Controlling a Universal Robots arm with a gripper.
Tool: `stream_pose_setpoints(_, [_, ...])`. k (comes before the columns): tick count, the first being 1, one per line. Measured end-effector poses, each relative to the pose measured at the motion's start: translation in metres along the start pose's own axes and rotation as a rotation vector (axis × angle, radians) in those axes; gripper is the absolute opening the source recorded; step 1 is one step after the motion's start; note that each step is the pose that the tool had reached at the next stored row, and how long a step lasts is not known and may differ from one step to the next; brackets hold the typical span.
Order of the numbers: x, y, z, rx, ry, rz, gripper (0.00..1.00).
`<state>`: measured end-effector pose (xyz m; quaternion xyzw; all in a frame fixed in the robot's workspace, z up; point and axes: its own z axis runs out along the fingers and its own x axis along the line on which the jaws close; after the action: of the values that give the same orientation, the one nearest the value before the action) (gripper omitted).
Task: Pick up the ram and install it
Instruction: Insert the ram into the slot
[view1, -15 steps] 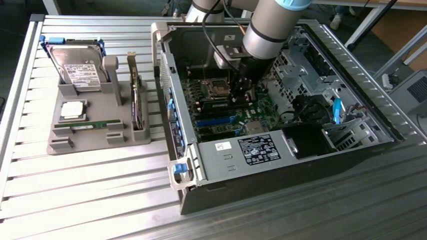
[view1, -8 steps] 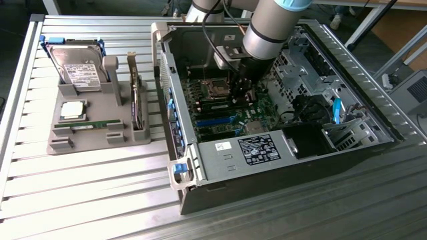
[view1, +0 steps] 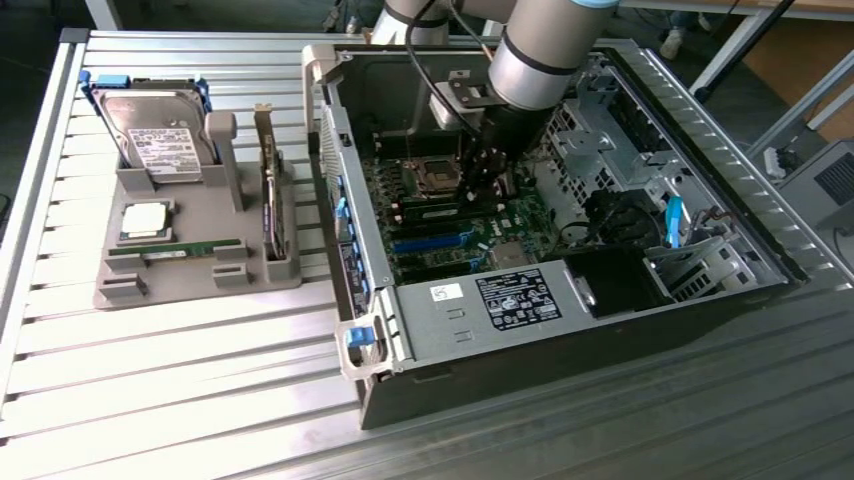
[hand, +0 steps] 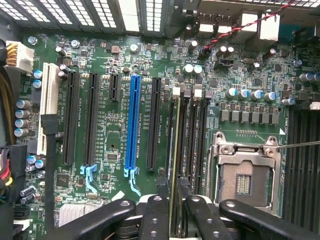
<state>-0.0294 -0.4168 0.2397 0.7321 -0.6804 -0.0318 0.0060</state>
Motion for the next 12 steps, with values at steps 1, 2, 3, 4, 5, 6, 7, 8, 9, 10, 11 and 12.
stream_pose_setpoints(1, [0.0, 0.0, -0.0007, -0.0001, 0.0001, 0.0, 0.2])
stream_pose_setpoints(2, [0.0, 0.0001, -0.0027, 0.0, 0.0, 0.0, 0.2])
stream_pose_setpoints(3, [-0.001, 0.0002, -0.0036, -0.0001, 0.0002, 0.0, 0.2])
stream_pose_setpoints(4, [-0.002, 0.0001, -0.0042, -0.0002, 0.0021, 0.0, 0.2])
stream_pose_setpoints(5, [-0.004, 0.0, -0.0045, -0.0004, 0.0055, 0.0, 0.2])
stream_pose_setpoints(6, [-0.007, -0.0002, -0.0045, -0.0008, 0.0104, 0.001, 0.18])
stream_pose_setpoints(7, [-0.01, -0.0005, -0.0044, -0.0011, 0.0153, 0.001, 0.12])
stream_pose_setpoints(8, [-0.011, -0.0006, -0.0043, -0.0014, 0.0186, 0.001, 0.09])
stream_pose_setpoints(9, [-0.012, -0.0006, -0.0045, -0.0016, 0.0205, 0.001, 0.09])
stream_pose_setpoints(10, [-0.014, -0.0007, -0.0052, -0.0017, 0.0227, 0.001, 0.09])
stream_pose_setpoints(11, [-0.013, -0.0022, -0.0053, -0.0018, 0.0228, 0.001, 0.09])
stream_pose_setpoints(12, [-0.013, -0.0038, -0.0054, -0.0019, 0.0227, 0.001, 0.09])
